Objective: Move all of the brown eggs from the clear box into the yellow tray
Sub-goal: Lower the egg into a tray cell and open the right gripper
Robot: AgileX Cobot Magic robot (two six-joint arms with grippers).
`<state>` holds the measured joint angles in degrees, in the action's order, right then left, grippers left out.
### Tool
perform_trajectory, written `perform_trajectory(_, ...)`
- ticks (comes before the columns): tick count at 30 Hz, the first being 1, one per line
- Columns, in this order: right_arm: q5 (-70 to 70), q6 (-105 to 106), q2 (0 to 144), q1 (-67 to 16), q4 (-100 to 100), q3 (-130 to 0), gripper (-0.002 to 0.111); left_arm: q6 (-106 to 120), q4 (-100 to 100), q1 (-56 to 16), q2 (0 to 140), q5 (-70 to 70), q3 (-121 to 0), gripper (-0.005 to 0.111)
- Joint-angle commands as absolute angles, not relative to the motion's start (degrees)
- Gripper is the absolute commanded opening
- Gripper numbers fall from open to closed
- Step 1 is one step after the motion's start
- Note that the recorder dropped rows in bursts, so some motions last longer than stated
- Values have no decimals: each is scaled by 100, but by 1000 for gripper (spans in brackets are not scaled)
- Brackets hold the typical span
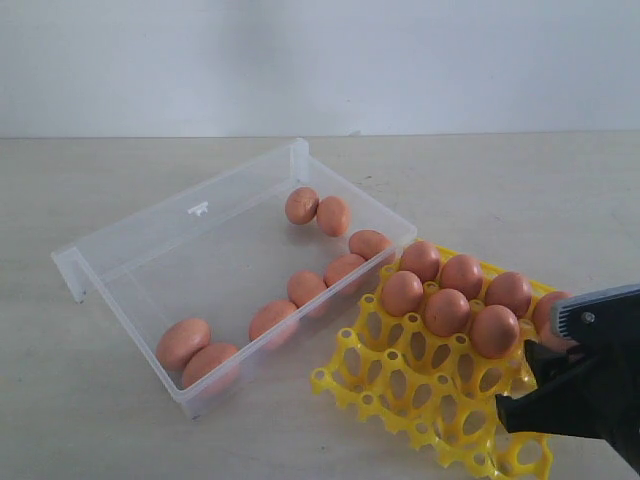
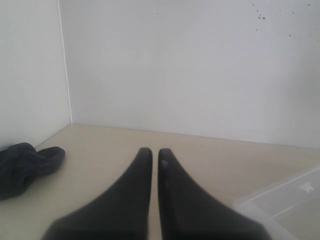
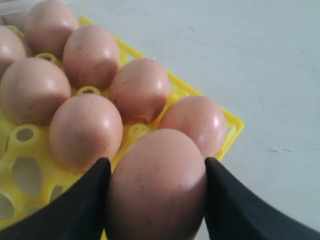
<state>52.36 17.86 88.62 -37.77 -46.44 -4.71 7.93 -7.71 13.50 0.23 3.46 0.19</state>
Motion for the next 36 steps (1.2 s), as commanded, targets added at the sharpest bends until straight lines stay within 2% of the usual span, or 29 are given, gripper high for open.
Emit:
perform_trajectory(1, 4965, 1883, 8869, -3773, -4557, -479, 45, 807, -770, 1345, 0, 281, 0, 4)
perform_trajectory(18, 5030, 1998, 8869, -3773, -4294, -537, 45, 807, -770, 1345, 0, 296, 0, 4)
perform_trajectory(20, 5030, 1998, 8869, -3773, -4294, -537, 51, 807, -770, 1345, 0, 296, 0, 4)
perform_trajectory(22, 5030, 1998, 8869, -3773, -4335, -537, 62, 807, -770, 1345, 0, 296, 0, 4)
perform_trajectory(24, 5021, 2171, 8869, -3773, -4335, -537, 67, 807, -770, 1345, 0, 296, 0, 4)
perform_trajectory(31, 5110, 2264, 8869, -3773, -4335, -537, 66, 807, -770, 1345, 0, 296, 0, 4)
perform_trajectory(36, 5781, 2264, 8585, -3773, -4315, -537, 66, 807, -770, 1345, 0, 296, 0, 4)
